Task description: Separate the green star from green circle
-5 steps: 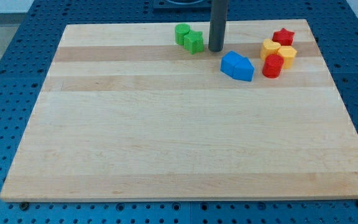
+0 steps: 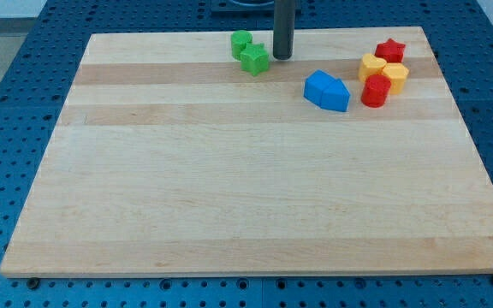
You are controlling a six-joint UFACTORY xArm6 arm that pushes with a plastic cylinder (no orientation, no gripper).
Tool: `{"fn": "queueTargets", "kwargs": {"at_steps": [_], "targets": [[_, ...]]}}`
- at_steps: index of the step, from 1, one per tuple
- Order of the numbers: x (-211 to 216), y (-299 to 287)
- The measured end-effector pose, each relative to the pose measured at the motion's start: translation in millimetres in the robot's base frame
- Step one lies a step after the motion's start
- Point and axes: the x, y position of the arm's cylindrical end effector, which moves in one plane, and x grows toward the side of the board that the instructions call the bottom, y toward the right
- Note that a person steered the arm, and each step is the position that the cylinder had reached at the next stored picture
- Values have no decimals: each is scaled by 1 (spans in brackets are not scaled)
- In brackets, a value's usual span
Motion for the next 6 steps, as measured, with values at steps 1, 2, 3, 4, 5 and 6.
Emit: {"fn": "queueTargets", "kwargs": {"at_steps": [1,2,3,4,5,6], "targets": [[0,-9],[0,-49],[-18,-59],[-30,-64],[-29,-57],[-49,-43]]}}
